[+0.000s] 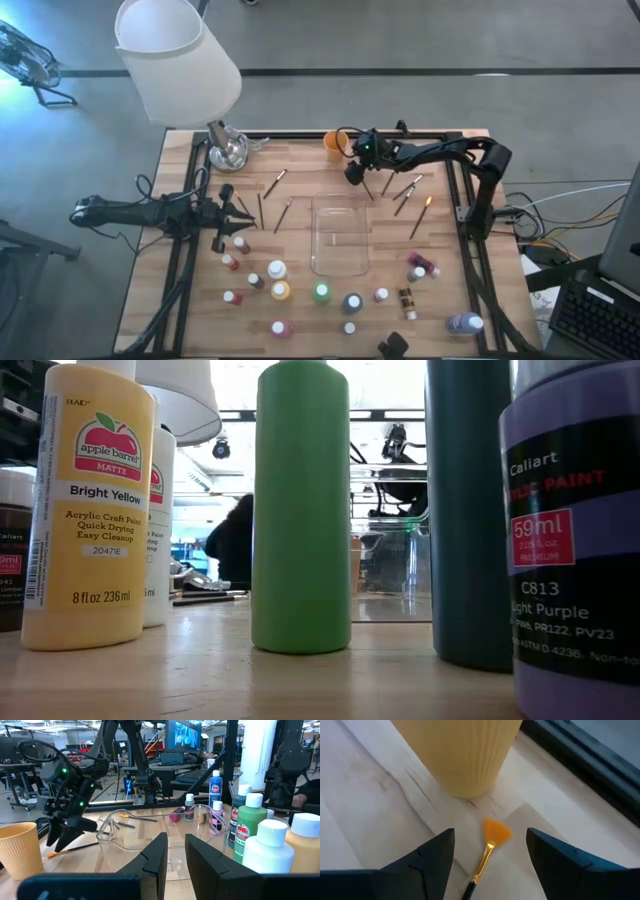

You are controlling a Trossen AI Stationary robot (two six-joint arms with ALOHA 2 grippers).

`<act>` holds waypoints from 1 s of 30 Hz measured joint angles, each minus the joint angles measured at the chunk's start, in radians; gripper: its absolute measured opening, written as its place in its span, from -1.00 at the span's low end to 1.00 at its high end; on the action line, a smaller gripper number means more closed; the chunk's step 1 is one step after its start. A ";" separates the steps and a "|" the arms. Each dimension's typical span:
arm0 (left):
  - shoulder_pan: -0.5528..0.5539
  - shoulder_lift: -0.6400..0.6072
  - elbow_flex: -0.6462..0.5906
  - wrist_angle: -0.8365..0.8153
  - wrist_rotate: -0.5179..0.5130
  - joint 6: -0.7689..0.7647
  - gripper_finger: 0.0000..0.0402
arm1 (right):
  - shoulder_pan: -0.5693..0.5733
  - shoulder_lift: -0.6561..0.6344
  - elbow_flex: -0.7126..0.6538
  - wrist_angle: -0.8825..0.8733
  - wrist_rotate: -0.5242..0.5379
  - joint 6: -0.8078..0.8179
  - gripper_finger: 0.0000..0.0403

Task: Pick & Place Paint Supplies
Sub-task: Put the gold paint brush into the yellow cup

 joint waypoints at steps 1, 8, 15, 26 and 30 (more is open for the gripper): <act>0.000 0.000 0.000 0.000 0.000 0.000 -0.63 | -0.001 0.005 0.000 -0.001 0.000 0.000 0.23; 0.000 0.000 0.000 0.000 0.000 0.000 -0.63 | -0.004 0.019 0.006 0.019 0.001 0.002 0.26; 0.000 0.000 0.000 0.000 0.000 0.000 -0.63 | -0.005 0.027 0.015 0.026 0.003 -0.001 0.17; 0.000 0.000 0.000 0.000 0.000 0.000 -0.63 | -0.011 0.027 0.121 -0.164 -0.021 0.010 0.14; 0.000 0.000 0.000 0.000 0.000 0.000 -0.63 | -0.011 0.031 0.171 -0.248 0.003 0.025 0.18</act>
